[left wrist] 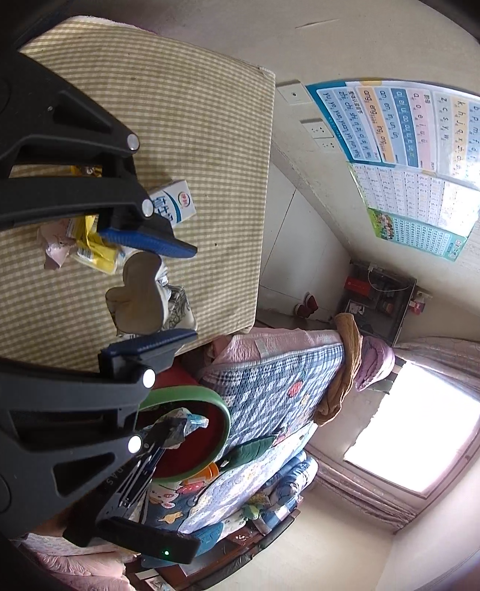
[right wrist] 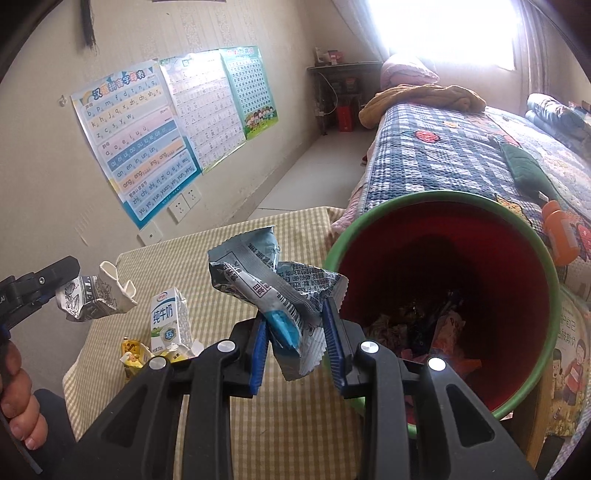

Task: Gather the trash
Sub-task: 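Carry the blue-and-white wrapper and silver foil wrapper over the red bucket, then open both tools over the red bucket to drop both wrappers, then move both open tools back over the milk carton and yellow wrappers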

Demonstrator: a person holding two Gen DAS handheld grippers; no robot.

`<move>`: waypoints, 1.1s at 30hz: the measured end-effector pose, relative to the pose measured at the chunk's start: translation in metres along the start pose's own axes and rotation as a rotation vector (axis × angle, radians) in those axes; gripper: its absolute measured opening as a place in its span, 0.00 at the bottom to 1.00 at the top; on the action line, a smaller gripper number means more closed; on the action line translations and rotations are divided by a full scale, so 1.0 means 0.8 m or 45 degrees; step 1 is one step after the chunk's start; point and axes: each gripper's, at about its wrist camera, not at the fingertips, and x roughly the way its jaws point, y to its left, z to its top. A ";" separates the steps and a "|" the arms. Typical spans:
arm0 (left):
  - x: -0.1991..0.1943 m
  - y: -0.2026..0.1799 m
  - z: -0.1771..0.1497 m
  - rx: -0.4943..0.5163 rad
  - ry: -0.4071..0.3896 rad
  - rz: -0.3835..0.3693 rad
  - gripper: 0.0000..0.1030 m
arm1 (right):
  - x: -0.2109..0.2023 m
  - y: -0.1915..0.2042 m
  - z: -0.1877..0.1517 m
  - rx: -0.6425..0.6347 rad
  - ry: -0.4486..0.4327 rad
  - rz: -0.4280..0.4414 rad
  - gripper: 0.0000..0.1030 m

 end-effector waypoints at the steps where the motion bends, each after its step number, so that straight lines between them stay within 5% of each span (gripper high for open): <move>1: 0.007 -0.011 0.003 0.014 0.007 -0.018 0.37 | -0.002 -0.010 0.001 0.017 -0.003 -0.010 0.27; 12: 0.073 -0.150 0.014 0.195 0.087 -0.244 0.37 | -0.031 -0.118 -0.001 0.179 -0.058 -0.175 0.27; 19: 0.107 -0.201 0.007 0.260 0.145 -0.306 0.37 | -0.039 -0.161 -0.011 0.248 -0.061 -0.226 0.31; 25: 0.132 -0.219 0.001 0.264 0.206 -0.315 0.39 | -0.038 -0.172 -0.017 0.257 -0.066 -0.254 0.67; 29: 0.131 -0.216 -0.001 0.242 0.179 -0.298 0.80 | -0.034 -0.176 -0.022 0.259 -0.057 -0.274 0.83; 33: 0.128 -0.206 -0.001 0.227 0.168 -0.262 0.95 | -0.033 -0.178 -0.025 0.267 -0.046 -0.285 0.90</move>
